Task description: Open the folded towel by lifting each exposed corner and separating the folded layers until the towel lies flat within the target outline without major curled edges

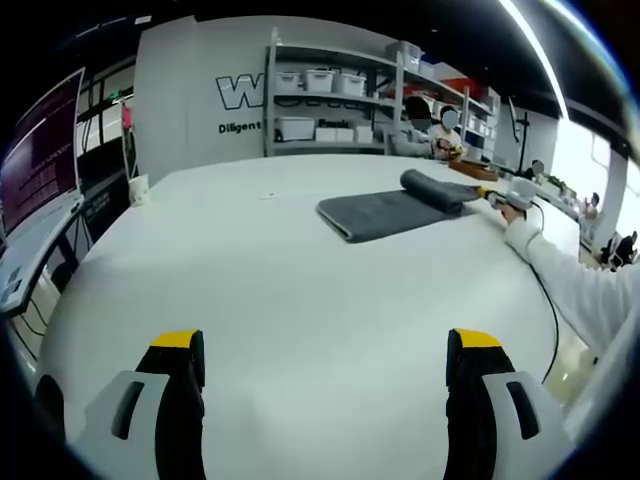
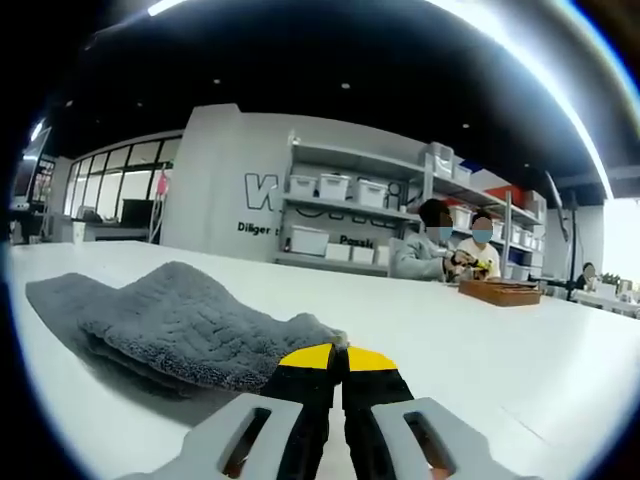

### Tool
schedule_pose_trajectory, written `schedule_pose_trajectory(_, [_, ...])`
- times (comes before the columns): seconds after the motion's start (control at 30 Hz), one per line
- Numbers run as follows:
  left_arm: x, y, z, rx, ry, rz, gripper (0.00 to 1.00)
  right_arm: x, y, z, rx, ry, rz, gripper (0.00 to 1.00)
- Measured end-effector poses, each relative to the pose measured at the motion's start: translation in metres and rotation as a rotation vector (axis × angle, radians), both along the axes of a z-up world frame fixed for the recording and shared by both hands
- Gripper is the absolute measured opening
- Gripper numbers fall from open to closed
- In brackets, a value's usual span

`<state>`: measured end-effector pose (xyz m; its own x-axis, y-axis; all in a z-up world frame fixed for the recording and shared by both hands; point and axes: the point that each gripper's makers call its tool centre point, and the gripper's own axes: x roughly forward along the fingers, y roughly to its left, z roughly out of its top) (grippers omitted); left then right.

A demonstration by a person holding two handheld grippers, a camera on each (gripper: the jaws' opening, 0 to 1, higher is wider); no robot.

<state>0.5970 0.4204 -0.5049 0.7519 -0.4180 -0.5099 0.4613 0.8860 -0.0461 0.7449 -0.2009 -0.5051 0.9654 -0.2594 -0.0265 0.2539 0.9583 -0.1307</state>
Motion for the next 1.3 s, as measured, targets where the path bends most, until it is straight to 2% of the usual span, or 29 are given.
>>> schedule_pose_trajectory(1.3, [0.001,-0.007,-0.002,0.012,0.010,-0.012,0.99,-0.019,-0.036,0.000,-0.009,0.007,-0.049,0.00])
